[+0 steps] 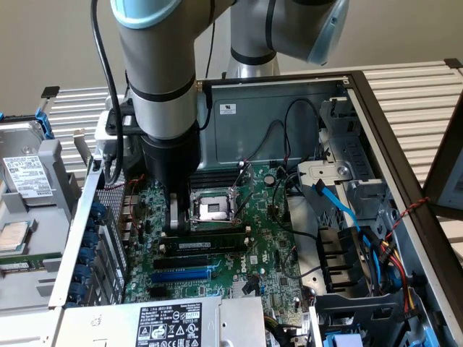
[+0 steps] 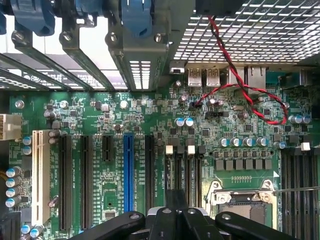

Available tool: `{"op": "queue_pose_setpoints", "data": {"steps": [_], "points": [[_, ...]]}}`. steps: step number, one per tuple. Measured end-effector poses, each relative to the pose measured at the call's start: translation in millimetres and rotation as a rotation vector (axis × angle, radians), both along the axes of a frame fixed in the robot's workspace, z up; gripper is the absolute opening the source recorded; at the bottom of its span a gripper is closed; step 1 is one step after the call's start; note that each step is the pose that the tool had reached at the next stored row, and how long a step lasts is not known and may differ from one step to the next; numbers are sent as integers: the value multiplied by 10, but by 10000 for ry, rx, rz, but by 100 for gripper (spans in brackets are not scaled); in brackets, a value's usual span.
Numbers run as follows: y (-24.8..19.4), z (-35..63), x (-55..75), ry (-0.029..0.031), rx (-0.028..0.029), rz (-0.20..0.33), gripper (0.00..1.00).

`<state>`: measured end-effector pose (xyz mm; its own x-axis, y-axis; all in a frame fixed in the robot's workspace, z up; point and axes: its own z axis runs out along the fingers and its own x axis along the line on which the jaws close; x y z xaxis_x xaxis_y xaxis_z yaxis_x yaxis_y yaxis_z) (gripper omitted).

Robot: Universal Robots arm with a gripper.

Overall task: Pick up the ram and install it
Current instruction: 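Press down the ram until it locks into place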

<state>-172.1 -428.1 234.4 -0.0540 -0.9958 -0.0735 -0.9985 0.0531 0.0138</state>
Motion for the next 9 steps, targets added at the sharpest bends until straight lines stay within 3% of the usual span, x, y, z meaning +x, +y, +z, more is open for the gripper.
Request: {"op": "queue_pose_setpoints", "data": {"steps": [9], "points": [[-3,-52,-4,-21,-4,-1,11]]}}
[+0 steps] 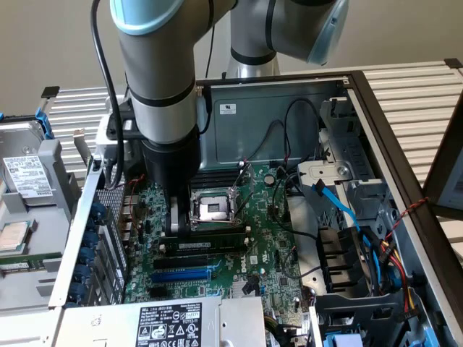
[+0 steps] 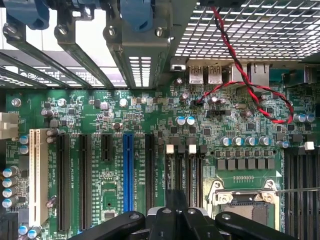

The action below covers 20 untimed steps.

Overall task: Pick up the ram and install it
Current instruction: 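Press down the ram until it locks into place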

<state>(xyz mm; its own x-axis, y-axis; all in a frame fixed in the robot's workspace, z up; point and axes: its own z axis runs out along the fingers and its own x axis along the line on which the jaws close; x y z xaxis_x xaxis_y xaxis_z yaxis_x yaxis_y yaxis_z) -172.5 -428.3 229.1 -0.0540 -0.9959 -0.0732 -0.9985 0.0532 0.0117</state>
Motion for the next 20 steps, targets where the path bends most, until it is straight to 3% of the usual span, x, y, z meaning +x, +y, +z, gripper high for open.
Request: {"op": "queue_pose_setpoints", "data": {"steps": [6,9,15,20], "points": [[-1,-38,0,0,2,1,11],[-1,-10,5,-23,36,3,11],[-93,223,6,86,20,1,11],[-135,241,122,111,85,13,11]]}}
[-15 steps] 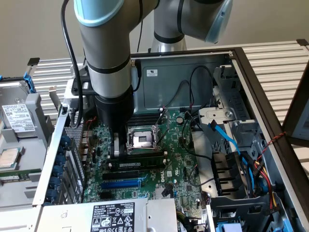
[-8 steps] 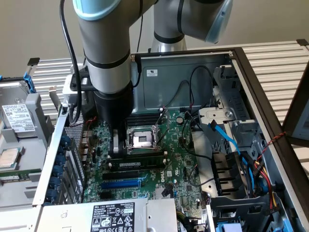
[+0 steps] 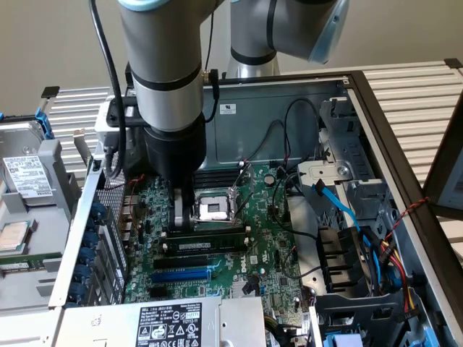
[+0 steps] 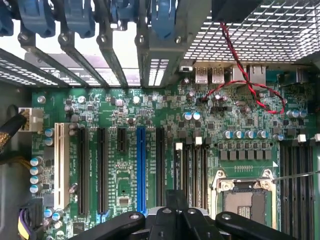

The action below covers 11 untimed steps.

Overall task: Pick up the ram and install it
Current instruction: 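Press down the ram until it locks into place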

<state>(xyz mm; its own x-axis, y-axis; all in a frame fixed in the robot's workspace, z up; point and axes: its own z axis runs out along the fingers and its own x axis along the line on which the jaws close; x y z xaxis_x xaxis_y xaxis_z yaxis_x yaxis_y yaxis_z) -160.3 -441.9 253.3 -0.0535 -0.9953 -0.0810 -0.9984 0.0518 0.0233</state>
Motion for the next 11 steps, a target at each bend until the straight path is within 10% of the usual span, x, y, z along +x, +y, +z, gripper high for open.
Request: {"op": "queue_pose_setpoints", "data": {"steps": [11], "points": [[-14,34,293,23,118,147,11]]}}
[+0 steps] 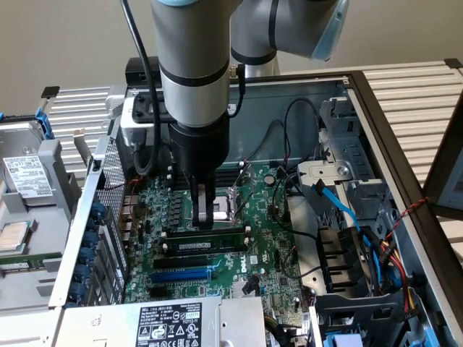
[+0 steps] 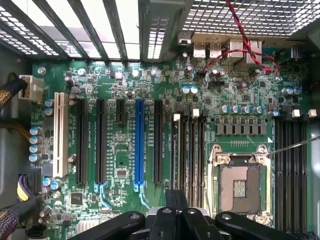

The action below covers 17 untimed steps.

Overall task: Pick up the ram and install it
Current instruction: 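Press down the ram until it locks into place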

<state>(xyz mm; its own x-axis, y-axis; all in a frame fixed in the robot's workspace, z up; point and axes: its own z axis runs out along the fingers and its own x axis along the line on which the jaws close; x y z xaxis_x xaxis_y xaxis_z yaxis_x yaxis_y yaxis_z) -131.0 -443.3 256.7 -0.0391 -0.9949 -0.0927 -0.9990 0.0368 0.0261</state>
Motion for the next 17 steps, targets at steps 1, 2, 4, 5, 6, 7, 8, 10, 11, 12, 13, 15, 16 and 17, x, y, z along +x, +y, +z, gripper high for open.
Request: {"op": "queue_pose_setpoints", "data": {"steps": [1,2,4,5,6,7,8,10,11,12,13,15,16,17], "points": [[0,0,2,0,0,1,11],[0,0,2,0,2,1,11],[0,0,3,0,2,1,11],[0,0,3,0,2,1,11],[0,0,2,0,2,0,11],[0,0,3,0,2,0,11],[0,0,3,0,2,0,11],[0,0,3,0,2,1,11],[0,0,2,0,2,0,11],[0,0,3,0,2,0,11],[0,0,3,0,2,1,11],[0,0,3,1,2,-14,11],[0,-1,3,-1,3,-95,11],[0,0,3,0,3,-244,11]]}}
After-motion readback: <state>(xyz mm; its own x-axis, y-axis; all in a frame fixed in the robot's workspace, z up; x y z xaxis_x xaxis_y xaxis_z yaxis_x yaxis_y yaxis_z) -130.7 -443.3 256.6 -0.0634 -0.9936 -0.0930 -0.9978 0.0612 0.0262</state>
